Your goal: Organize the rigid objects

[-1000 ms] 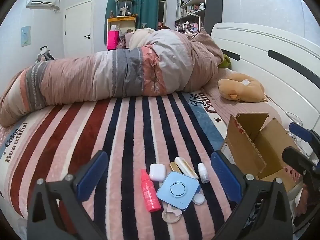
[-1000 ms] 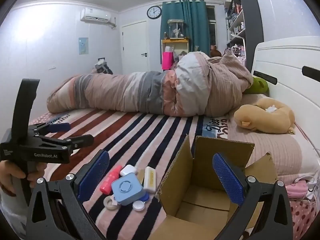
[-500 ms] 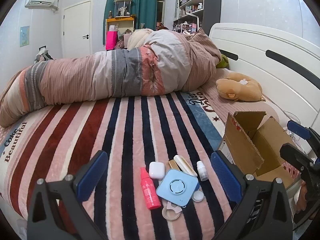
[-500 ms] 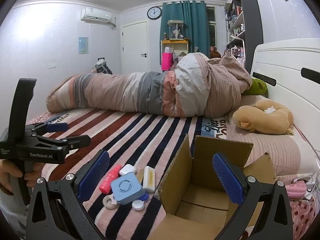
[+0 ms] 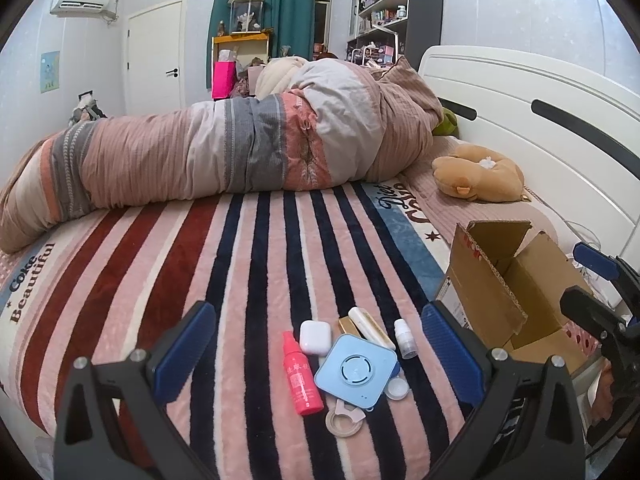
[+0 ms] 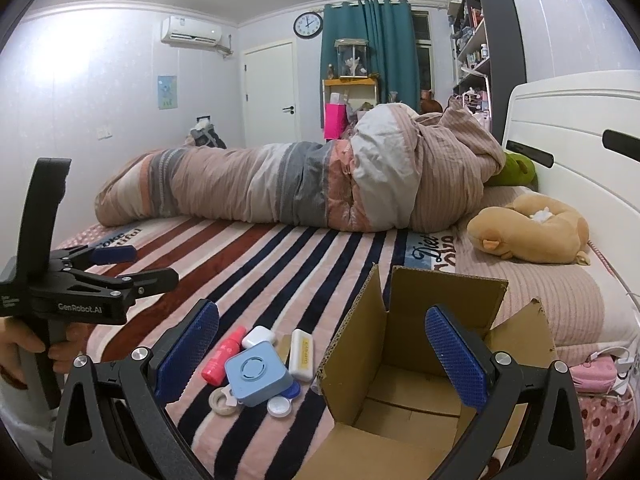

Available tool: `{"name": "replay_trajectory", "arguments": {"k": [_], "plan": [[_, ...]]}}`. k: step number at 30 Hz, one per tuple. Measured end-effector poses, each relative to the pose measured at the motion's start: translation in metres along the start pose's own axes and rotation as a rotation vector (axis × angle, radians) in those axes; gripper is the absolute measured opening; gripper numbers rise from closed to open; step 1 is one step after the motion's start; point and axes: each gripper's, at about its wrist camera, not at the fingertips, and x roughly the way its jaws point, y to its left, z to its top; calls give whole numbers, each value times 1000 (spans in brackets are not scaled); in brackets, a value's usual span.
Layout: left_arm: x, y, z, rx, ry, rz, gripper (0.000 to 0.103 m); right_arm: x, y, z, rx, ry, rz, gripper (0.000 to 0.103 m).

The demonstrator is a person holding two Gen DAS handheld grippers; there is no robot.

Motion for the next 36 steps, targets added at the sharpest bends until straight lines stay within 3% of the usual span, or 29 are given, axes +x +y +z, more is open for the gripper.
{"name": "replay_trajectory", "arguments": {"k": [36], "plan": [[-7,-6,-1,8,-5,-19,102,0,0,-3,4,5,14,103]]}}
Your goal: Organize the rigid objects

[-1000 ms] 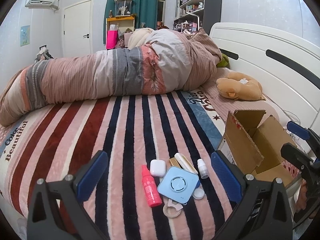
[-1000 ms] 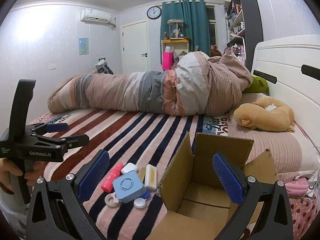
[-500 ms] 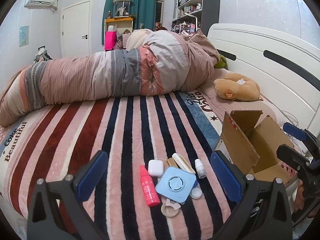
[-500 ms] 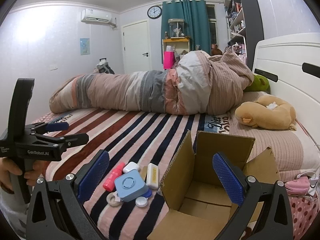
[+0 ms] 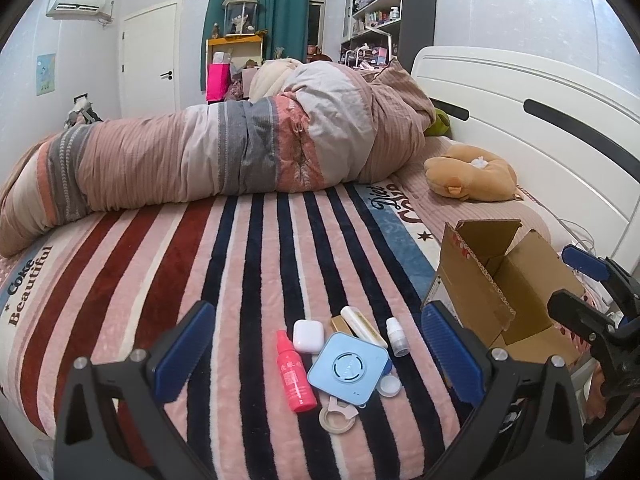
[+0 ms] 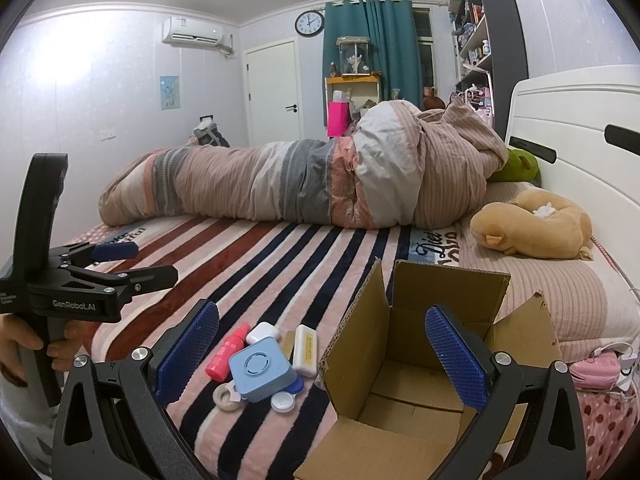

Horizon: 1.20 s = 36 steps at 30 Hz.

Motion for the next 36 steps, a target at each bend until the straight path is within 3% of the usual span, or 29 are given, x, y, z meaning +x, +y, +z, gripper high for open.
{"name": "replay_trajectory", "arguments": {"k": [11,15,17,22,27,30,34,36], "plan": [[4,4,-2,-12,-3,-19,102,1,9,-5,-19,14,-10,103],[10,21,-6,-30,-3,-45,102,3,25,0,-57,20,-7,103],[15,34,-8,-39,-18,-69,102,10,36,7,-90,41,19,98],[38,78,-21,-63,13,-46,102,52,79,10,-181,166,130,73],[69,120,-46,-93,84,-38,102,119,118,-24,-258,389,197,73],[85,134,-62,-103,131,-59,102,161,122,-54,-283,527,155,73],[98,144,-80,-137,169,-103,102,191,116,-76,-338,597,30,74],[100,142,-85,-143,178,-119,102,201,113,-82,-343,636,13,82]]}}
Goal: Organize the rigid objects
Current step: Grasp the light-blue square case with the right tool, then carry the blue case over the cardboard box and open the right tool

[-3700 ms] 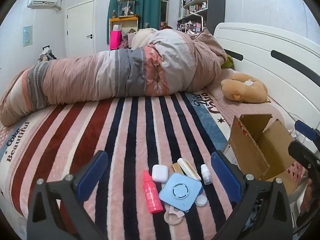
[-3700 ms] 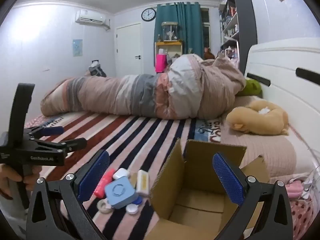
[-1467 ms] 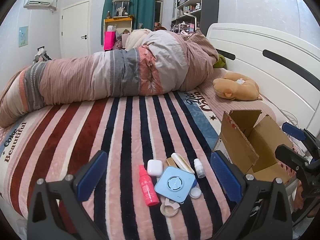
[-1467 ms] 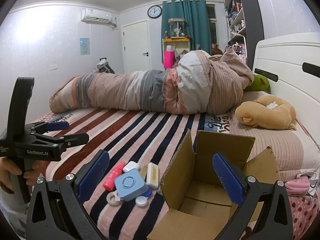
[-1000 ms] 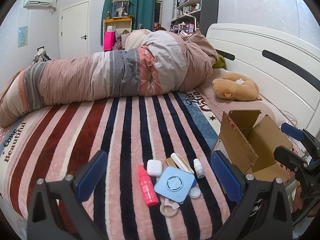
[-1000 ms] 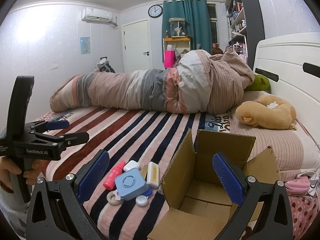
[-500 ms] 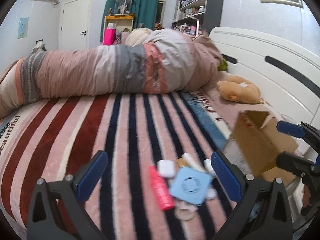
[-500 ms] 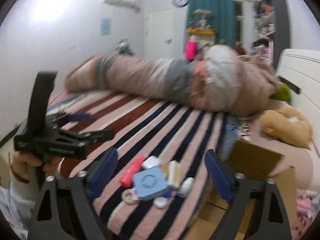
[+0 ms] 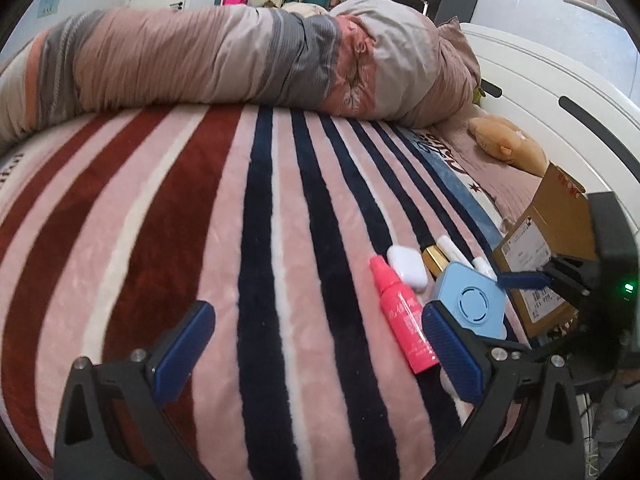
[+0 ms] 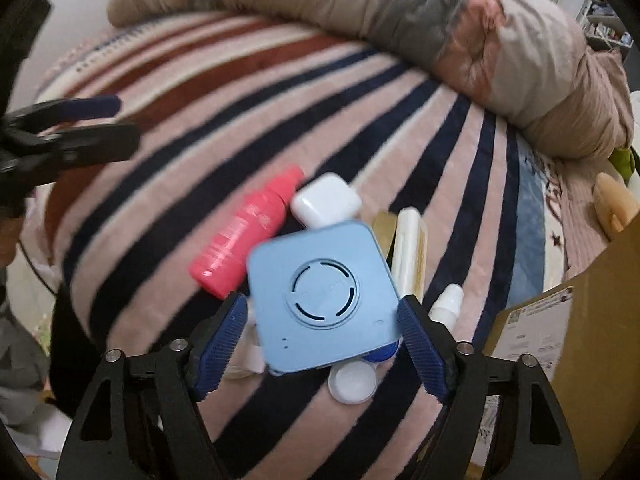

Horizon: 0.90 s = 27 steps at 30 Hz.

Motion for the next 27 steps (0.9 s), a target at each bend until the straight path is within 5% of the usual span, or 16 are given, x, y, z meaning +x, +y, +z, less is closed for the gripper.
{"name": "replay_trajectory", "arguments": {"k": [1,8,16,23,27], "plan": [[2,0,-1,-1,4,-9,102,2,-1,0,-5,7,-9,89],[9,-7,-2,12,21,-49,102,25,-4,7,-5,63,-6,87],[8,-17,7,19,39,-197,102,-7,2,6,2,-72,-1,84],[2,-44,36,15,70,-512,100,-68,-6,14,65,-315,88,84],[-10,-67,55,-2,83,-682,68,-109,-10,12,81,-464,91,84]]}}
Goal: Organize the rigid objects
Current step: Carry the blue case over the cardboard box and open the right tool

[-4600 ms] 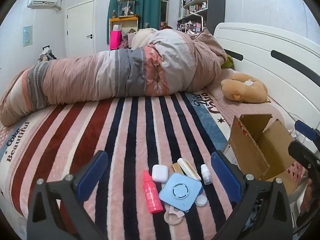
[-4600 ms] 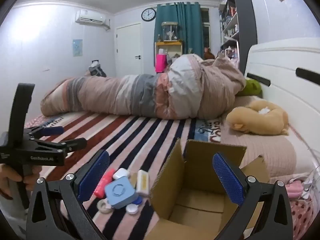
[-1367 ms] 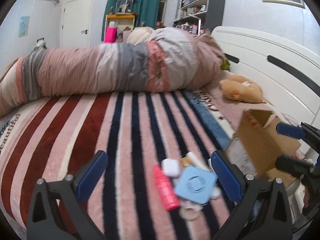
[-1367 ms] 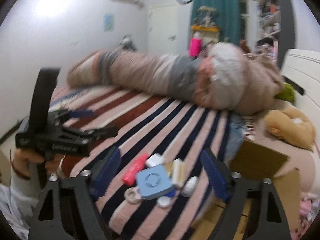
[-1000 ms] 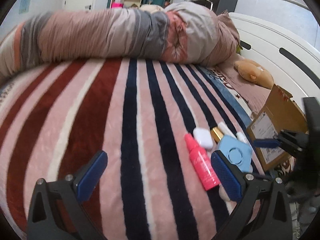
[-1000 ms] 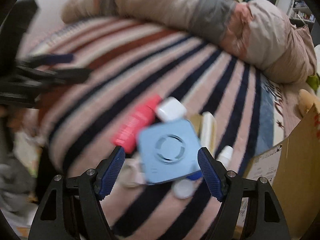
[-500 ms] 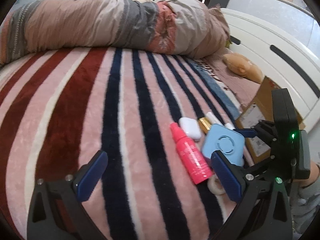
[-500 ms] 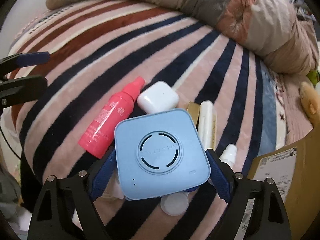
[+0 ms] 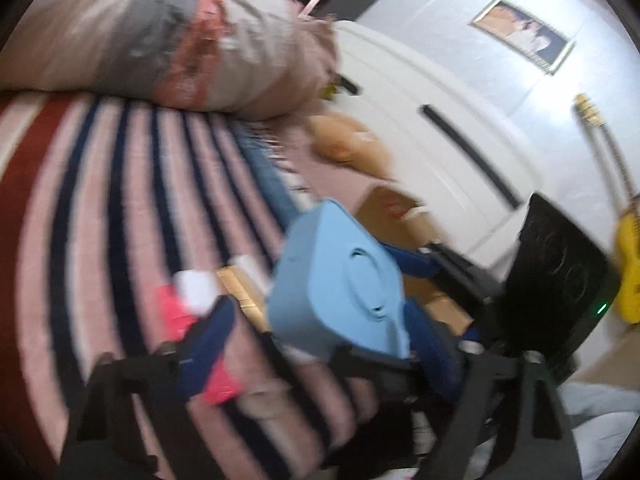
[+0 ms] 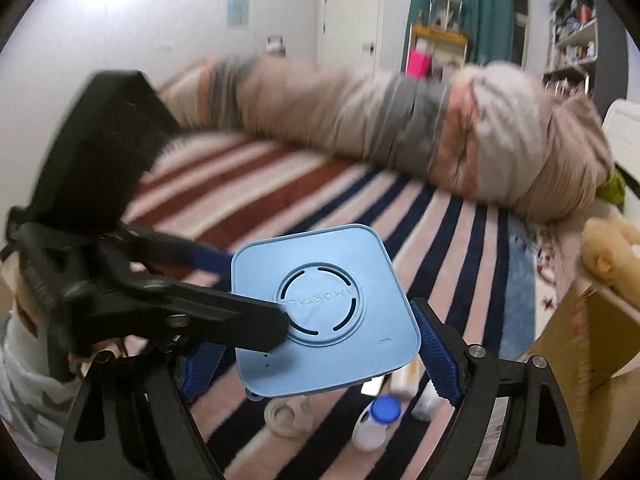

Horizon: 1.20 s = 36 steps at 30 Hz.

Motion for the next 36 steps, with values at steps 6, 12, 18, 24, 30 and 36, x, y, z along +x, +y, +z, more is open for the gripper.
{"name": "replay_trajectory", "arguments": {"k": [6,12,18,24,30,36], "plan": [[7,-68,25,138,-24,38,44,-45,-18,6,15,-117,-41,84],[51,-133,40,314,20,116,41,-85,-68,-16,104,-161,-65,83],[126,-183,47,436,140,136,40,-115,-129,-50,243,-120,-104,82],[194,-196,46,474,289,161,40,-118,-173,-80,305,-7,-144,80],[234,-195,35,486,383,188,41,-108,-193,-90,313,78,-163,79],[227,-191,43,471,341,212,62,-117,-183,-99,301,89,-185,88]]}}
